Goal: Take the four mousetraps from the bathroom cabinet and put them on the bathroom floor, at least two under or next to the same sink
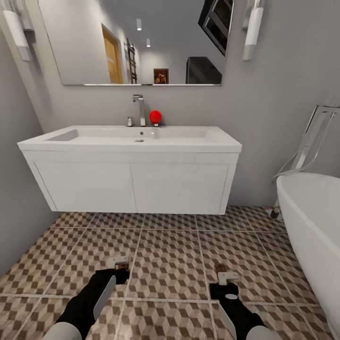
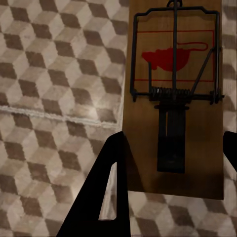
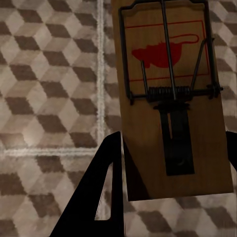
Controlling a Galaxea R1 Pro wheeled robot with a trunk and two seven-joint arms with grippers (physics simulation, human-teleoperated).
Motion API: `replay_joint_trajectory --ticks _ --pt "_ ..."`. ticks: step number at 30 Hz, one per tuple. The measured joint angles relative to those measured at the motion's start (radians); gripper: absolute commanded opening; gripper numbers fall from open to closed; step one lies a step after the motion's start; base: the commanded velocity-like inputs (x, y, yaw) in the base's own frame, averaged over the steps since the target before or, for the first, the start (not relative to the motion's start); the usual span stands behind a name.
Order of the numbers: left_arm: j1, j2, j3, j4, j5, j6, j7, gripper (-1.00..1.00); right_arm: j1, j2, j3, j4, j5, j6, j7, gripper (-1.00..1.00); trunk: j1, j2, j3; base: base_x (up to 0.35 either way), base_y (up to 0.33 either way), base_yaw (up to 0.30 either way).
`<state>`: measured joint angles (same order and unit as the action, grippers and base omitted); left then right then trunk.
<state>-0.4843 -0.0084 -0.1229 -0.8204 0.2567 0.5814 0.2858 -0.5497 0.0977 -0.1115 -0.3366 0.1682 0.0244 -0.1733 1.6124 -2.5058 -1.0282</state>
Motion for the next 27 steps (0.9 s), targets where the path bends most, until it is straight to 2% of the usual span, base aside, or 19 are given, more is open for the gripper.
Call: replay_joint_trajectory --ticks 6,12,16,27 --pt "0.000 0.000 -0.001 0.003 0.000 0.000 0.000 -1.00 0.000 0.005 0.002 0.003 0.016 -0.010 0.000 -1.00 0.003 -0.001 -0.023 0.000 0.000 0.000" --pt "0.000 0.001 -0.001 0.004 -0.002 0.000 0.000 -1.00 -0.001 0.007 0.000 0.003 0.073 -0.008 0.000 -1.00 0.005 -0.003 -0.046 0.000 0.000 0.000" --pt "0.000 0.002 -0.001 0.004 -0.006 0.000 0.000 -1.00 -0.001 0.008 -0.001 0.003 0.089 -0.008 0.000 -1.00 0.007 -0.004 -0.062 0.000 0.000 0.000" --pt "0.000 0.000 -0.002 0.001 -0.011 -0.001 0.000 -1.00 -0.001 0.009 -0.001 0.000 0.097 -0.011 -0.006 -1.00 0.012 -0.006 -0.104 0.000 0.000 0.000"
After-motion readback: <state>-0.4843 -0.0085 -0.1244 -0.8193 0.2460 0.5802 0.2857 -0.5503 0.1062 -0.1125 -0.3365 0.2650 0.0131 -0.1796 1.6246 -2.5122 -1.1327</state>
